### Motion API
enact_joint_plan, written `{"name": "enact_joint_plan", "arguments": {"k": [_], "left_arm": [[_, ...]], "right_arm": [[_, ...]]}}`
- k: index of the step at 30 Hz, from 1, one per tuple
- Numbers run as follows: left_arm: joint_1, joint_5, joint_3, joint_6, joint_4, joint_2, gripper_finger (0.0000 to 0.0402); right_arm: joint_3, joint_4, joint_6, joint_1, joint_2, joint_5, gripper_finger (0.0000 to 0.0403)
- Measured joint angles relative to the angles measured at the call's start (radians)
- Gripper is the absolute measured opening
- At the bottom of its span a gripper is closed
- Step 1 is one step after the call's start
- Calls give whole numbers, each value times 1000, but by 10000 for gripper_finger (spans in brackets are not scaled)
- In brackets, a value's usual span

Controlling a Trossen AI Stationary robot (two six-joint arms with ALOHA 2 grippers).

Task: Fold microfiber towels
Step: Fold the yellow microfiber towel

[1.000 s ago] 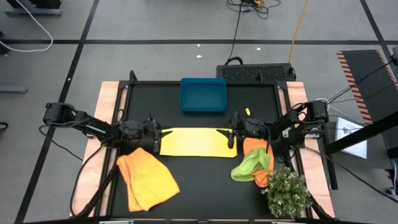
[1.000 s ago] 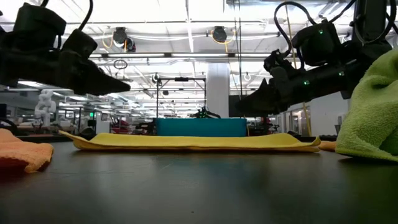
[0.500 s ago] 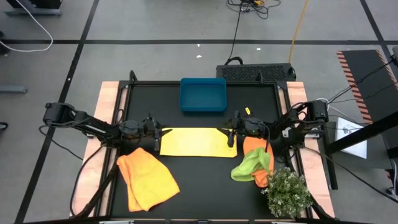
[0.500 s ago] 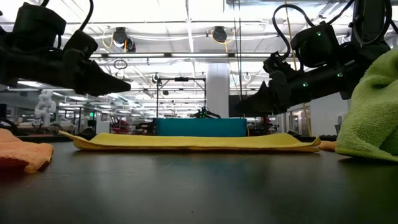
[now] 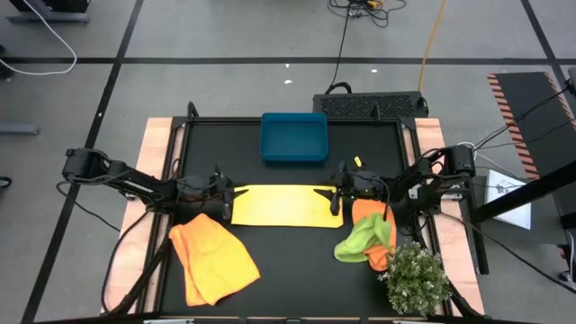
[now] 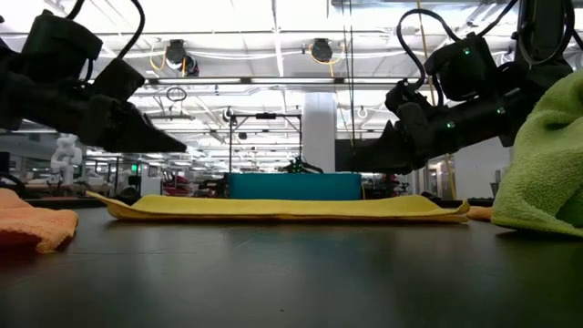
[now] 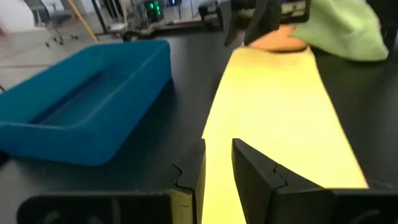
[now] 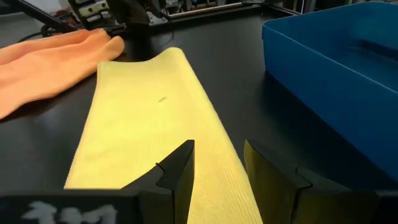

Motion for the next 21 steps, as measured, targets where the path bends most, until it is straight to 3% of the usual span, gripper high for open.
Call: {"name": "enact_joint_plan", "arguments": {"k": [8,12,16,21], "left_arm": [[0,-64,0,49,61,0,81],[12,-58,2,-13,47,-2,81],[75,37,61,-104,-191,-17,81],[178,128,246,-136,-680,-19,81]], "right_arm": [[0,0,0,0,0,27,132],[0,-4,32,-6,-3,-31,132],[0,-69,84,-29,-38,-172,132],[0,-219,77,-78,-130,-185,132]]}}
